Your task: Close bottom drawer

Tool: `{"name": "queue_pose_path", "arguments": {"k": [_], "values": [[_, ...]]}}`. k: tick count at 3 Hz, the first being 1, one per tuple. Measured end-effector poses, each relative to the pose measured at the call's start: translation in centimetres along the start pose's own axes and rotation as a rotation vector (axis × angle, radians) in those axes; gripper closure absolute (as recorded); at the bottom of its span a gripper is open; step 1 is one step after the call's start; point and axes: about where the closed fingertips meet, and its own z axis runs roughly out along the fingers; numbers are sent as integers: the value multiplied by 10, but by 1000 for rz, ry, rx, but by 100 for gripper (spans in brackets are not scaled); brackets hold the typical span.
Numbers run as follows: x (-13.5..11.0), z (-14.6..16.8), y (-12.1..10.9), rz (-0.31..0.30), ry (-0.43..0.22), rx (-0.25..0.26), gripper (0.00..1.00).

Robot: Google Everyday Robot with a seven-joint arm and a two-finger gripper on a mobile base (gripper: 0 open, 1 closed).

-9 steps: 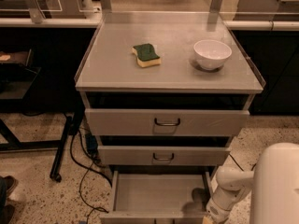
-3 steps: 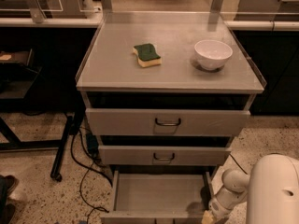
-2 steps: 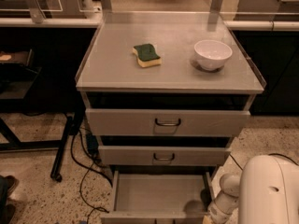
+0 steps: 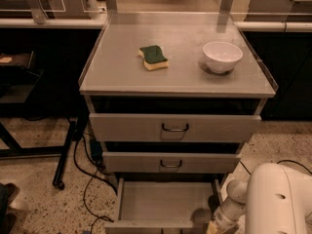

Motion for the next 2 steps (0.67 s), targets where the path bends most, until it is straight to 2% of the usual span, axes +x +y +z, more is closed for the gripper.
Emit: {"name": "queue_pose_path", "arguments": {"k": [2], "values": [[-40, -23, 9, -29, -96, 14, 100]]}}
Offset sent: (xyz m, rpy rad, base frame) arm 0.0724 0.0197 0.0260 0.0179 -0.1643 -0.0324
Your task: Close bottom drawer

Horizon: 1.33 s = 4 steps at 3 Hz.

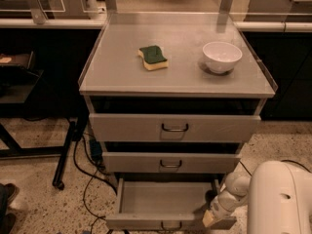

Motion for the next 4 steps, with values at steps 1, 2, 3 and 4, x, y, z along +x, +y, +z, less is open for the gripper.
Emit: {"name": "queue_pose_path", "arguments": {"k": [1, 2, 3, 4], "values": [[0, 0, 0, 0, 0, 0, 100], [0, 3, -2, 17, 3, 0, 100], [-20, -13, -14, 85, -81, 1, 100], [-58, -53, -30, 149, -241, 7, 100]]}}
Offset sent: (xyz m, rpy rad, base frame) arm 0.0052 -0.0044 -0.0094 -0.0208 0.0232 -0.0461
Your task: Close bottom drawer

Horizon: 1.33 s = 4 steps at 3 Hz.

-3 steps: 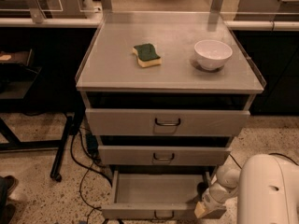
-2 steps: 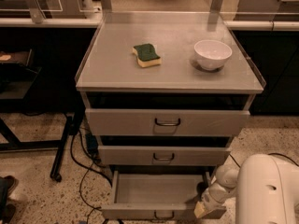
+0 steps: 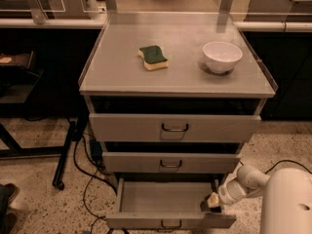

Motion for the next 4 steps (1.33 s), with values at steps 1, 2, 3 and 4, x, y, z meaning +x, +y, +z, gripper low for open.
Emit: {"name": "queue_pose_path", "arguments": {"k": [1, 2, 3, 4], "values": [[-17, -14, 1, -7, -57, 2, 100], [-17, -14, 1, -7, -58, 2, 100], [21, -15, -21, 75, -5, 34, 100], [62, -15, -33, 137, 67, 28, 100]]}}
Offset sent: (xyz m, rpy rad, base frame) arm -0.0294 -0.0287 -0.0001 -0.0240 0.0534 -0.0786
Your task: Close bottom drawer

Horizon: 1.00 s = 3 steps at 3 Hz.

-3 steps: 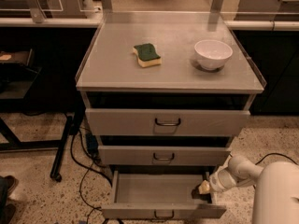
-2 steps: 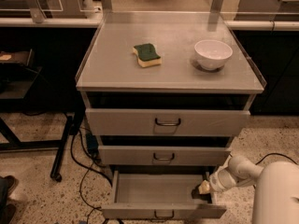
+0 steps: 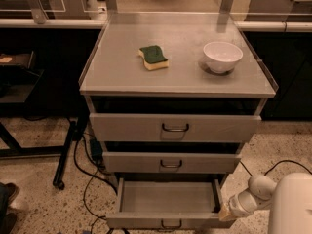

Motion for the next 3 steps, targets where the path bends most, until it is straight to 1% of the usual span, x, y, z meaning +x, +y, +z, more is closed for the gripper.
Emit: {"name": "queue_pose_path", "arguments": {"k": [1, 2, 3], "values": [[1, 1, 0, -1, 3, 0, 100], [28, 32, -13, 40, 86, 32, 100], [40, 50, -23, 68, 124, 52, 100]]}}
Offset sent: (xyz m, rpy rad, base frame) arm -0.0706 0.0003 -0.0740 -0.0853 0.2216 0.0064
